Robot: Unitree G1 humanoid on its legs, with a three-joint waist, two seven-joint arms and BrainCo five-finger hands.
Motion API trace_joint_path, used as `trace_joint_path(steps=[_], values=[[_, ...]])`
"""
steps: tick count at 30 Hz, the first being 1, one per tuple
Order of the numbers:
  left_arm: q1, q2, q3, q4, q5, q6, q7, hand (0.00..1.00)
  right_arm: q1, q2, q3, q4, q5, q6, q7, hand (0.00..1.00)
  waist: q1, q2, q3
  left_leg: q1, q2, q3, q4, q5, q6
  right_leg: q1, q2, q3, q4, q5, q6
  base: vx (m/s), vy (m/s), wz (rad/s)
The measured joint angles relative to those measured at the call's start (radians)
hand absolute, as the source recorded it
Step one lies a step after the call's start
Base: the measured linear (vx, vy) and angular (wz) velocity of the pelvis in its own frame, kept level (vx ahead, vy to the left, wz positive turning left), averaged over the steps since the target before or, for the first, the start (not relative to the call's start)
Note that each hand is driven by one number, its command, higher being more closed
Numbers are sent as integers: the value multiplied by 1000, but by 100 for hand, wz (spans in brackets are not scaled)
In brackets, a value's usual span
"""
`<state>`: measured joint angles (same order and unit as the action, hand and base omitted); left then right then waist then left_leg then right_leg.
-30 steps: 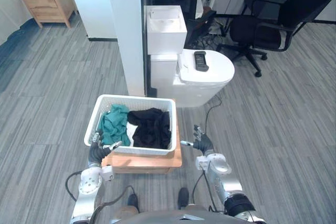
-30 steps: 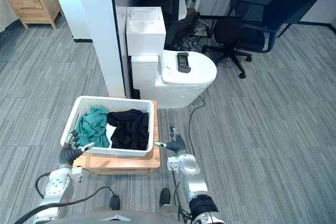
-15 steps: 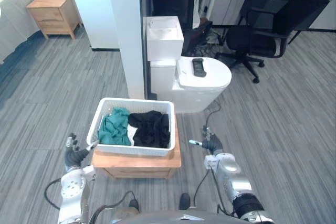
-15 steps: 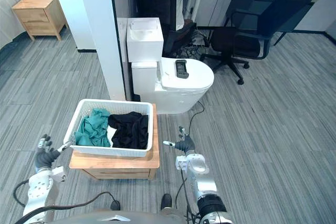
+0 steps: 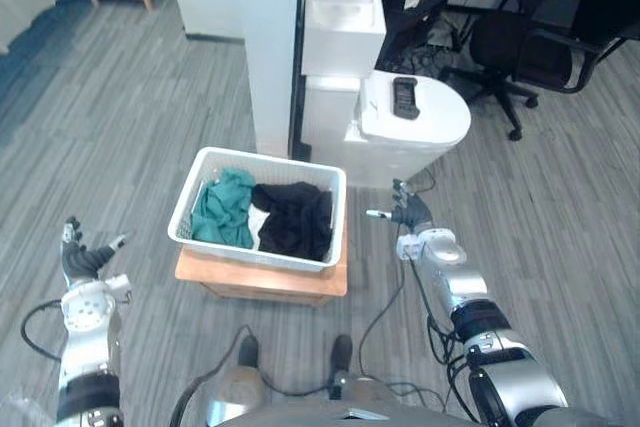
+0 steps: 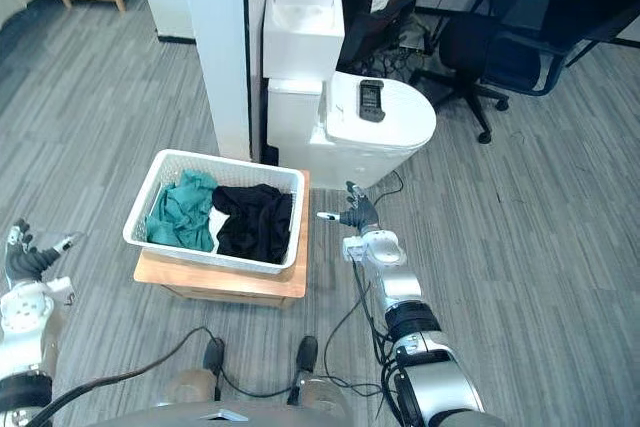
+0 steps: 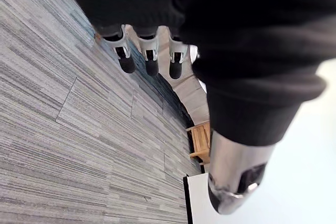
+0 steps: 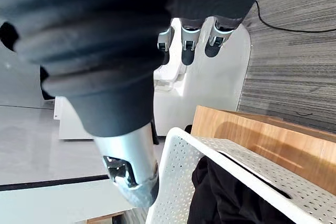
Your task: Pick up the laundry basket with both hands and put the clothes into the washing machine.
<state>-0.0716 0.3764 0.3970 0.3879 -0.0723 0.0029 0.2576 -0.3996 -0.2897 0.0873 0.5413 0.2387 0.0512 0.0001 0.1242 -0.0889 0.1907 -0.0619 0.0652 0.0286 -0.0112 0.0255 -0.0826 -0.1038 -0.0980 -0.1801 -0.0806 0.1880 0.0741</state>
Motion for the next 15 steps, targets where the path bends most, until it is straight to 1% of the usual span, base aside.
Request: trace_joint_path(steps=[1,3,4,5,9,11,15], values=[[-37,28,0,35,0,1,0,0,-31,-1,14,21,1,0,0,0,3,-7,19,-13,0,0,13,-1,0,-7,0,1,0,5,-2,0,0,0],[-86,61,-2,78,0,1,0,0,-69,-2,28,52,3,1,-1,0,9,-14,41,-37,0,1,35,-8,1,-22,0,4,0,12,-5,-42,9,-3],[-112,78,-2,106,0,2,0,0,-89,-2,31,68,4,1,-1,0,12,-15,45,-59,0,3,48,-12,1,-38,0,7,0,17,-7,-40,8,-6],[-127,93,-1,122,0,2,0,0,-101,-2,31,69,11,1,-1,0,13,-14,62,-66,1,4,62,-17,1,-41,0,9,0,19,-8,-25,6,-7],[-147,130,18,152,0,6,1,0,-115,-2,40,69,11,1,-2,0,20,-20,88,-100,14,24,109,-42,-3,-65,12,30,0,26,-16,-31,-4,-16],[-198,153,19,203,17,23,0,0,-127,-10,52,80,11,1,-3,0,26,-16,114,-130,25,24,140,-52,-10,-82,21,31,0,31,-22,-19,-24,-11],[-254,166,14,237,29,28,0,0,-133,-15,51,117,11,3,-8,0,27,-16,128,-164,34,22,157,-55,-16,-107,31,30,0,35,-26,0,-3,-1]])
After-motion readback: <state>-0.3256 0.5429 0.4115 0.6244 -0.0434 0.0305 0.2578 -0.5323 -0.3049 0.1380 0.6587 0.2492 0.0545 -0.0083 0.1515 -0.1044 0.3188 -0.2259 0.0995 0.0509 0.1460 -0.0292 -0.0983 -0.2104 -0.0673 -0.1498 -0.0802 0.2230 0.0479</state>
